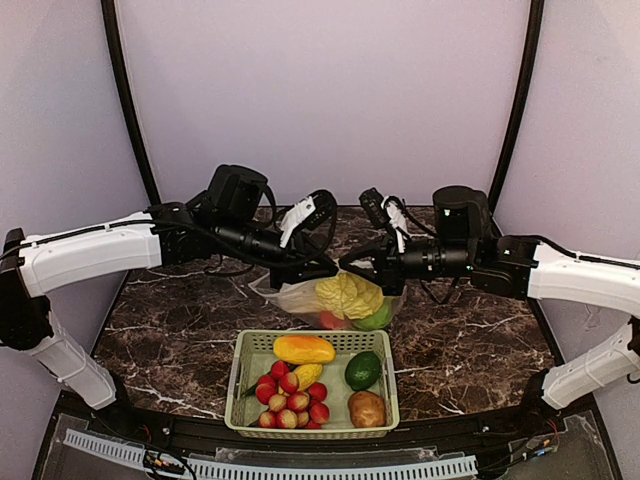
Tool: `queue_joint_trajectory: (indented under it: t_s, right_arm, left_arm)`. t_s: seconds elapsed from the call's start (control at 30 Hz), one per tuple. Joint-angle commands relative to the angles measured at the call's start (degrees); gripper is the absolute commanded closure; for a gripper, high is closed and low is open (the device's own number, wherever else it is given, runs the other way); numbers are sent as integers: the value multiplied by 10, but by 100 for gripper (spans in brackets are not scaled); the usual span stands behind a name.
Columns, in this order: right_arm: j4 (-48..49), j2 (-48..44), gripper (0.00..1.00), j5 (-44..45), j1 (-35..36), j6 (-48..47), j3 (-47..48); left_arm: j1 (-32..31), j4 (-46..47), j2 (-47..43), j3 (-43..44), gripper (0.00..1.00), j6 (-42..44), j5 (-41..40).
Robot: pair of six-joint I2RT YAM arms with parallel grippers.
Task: Place the food in the zip-top bag and seal the zipper
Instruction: Hold the zipper from the zipper food storage bag, then zip the zipper in the bin.
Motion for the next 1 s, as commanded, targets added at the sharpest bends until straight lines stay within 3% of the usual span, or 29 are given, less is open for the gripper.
queue_joint_trajectory:
  t_s: [0.0,0.13,0.97]
  right_arm:
    - [34,-11,100,1,0,7,1]
    - [11,-16,100,28,-1,-8,6]
    - [-59,-49,100,75,-3,-41,2]
  left_arm:
    - [-4,-6,2,15,95,11,5]
    - [-3,-28,-3,19,99,22,-2]
    - [-4,-173,-30,44,99,94,-91]
